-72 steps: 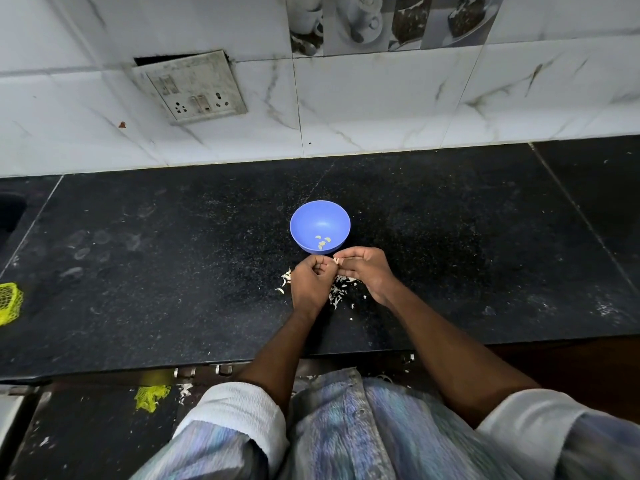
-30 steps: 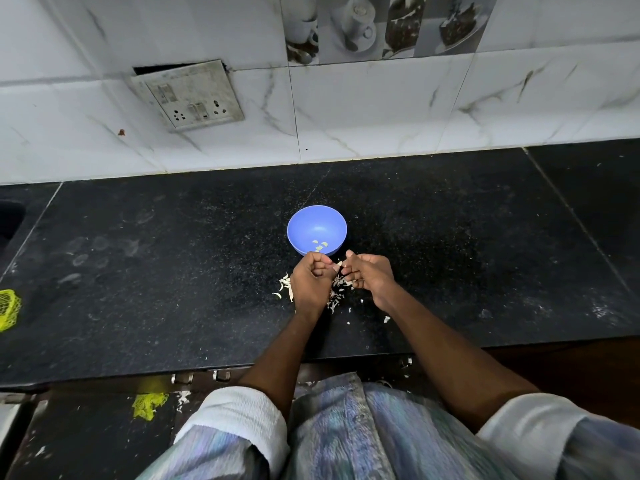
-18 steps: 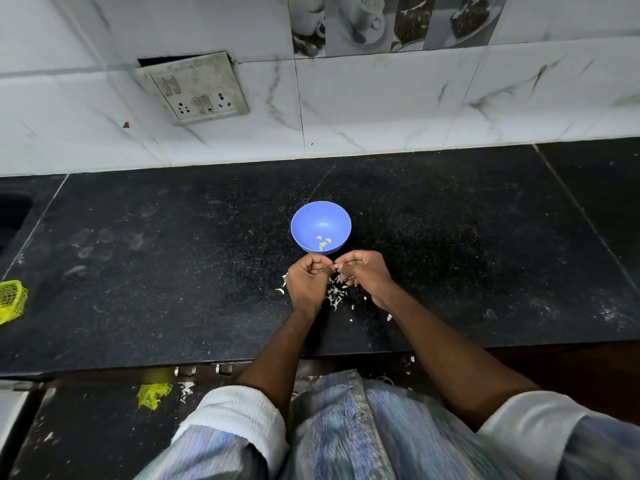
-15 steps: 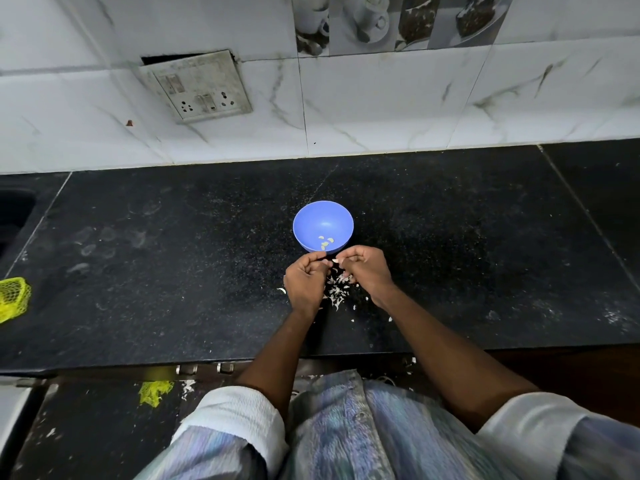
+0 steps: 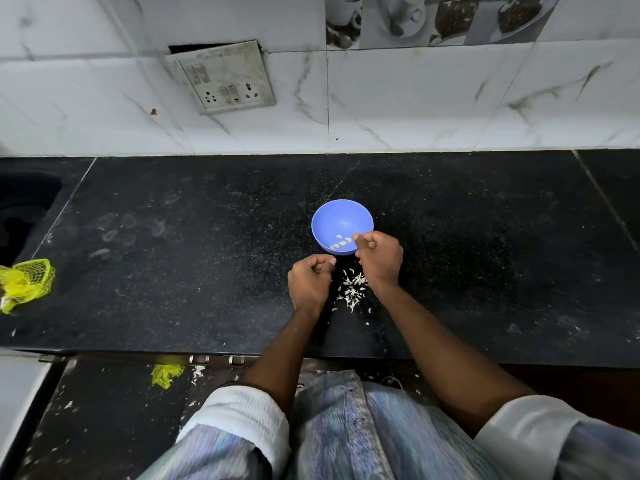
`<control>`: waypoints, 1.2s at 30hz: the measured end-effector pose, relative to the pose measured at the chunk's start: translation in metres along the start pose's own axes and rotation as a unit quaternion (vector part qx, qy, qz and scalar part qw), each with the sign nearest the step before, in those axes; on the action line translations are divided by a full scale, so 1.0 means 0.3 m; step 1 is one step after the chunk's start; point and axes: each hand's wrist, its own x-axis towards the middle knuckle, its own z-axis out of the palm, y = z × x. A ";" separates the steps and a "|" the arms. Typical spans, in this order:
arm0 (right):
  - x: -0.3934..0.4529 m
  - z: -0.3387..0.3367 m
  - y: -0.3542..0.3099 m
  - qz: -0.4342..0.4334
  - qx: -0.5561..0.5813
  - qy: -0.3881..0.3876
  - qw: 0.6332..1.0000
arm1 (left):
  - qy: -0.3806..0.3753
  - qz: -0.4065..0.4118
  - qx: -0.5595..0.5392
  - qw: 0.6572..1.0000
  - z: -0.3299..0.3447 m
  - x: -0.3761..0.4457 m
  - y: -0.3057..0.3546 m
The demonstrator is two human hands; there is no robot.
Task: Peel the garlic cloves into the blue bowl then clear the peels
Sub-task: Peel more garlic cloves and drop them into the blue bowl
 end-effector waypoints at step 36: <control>-0.146 0.249 0.011 -0.113 -0.247 -0.205 0.940 | -0.132 0.099 0.262 0.951 -0.191 0.198 -0.194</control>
